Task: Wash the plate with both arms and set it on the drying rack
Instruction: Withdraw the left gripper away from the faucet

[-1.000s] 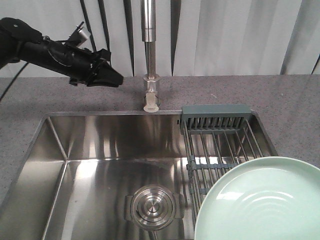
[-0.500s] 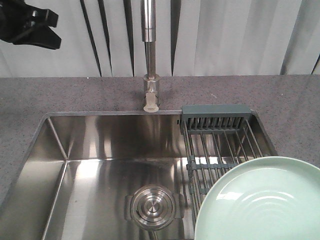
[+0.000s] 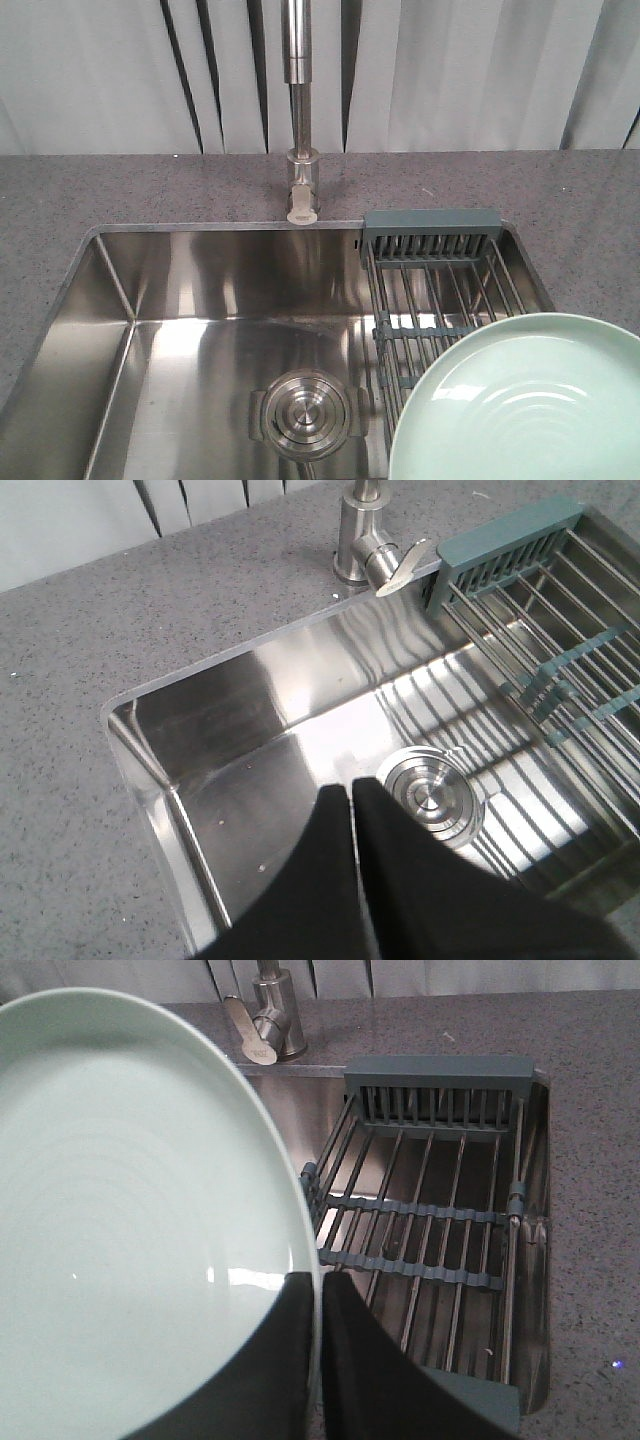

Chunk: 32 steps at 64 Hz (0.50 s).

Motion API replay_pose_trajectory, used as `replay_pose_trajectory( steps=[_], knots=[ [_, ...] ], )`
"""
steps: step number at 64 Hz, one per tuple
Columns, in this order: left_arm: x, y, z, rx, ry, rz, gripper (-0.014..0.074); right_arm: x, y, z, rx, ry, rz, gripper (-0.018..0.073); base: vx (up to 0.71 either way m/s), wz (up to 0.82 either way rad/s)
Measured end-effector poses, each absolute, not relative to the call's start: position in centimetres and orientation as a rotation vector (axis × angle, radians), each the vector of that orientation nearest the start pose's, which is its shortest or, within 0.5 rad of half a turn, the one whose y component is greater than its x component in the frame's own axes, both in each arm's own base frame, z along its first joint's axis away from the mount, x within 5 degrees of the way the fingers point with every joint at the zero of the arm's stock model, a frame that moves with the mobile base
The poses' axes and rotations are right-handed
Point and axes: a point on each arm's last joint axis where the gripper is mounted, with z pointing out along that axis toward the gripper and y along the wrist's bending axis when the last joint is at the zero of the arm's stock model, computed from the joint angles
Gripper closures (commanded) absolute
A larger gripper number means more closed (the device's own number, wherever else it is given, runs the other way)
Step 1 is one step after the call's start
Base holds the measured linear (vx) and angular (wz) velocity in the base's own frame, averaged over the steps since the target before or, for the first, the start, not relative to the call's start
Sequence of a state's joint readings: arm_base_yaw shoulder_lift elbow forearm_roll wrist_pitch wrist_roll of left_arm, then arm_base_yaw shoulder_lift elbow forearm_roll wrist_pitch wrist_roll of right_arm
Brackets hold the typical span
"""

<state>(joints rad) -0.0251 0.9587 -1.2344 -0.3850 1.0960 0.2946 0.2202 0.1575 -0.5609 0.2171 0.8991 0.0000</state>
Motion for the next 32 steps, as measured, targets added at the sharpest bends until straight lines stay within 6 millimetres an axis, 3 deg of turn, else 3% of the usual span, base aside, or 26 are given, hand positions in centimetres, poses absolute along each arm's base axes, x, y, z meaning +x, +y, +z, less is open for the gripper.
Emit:
replay_pose_trajectory(
  steps=[16,25,32],
  knots=[
    [9.9,-2.9,35.7,0.245,2.122,-0.306,0.0604,1.7,1.9,30.8,-0.195,1.974,0.399,0.0561,0.00,0.00],
    [8.1,-2.8,31.5,0.213,2.126,-0.316,0.0604,1.7,1.9,30.8,-0.195,1.974,0.399,0.0561,0.00,0.00],
    [7.3,-2.9,29.5,0.184,2.102,-0.340,0.0604,1.7,1.9,30.8,-0.195,1.974,0.399,0.0561,0.00,0.00]
  ],
)
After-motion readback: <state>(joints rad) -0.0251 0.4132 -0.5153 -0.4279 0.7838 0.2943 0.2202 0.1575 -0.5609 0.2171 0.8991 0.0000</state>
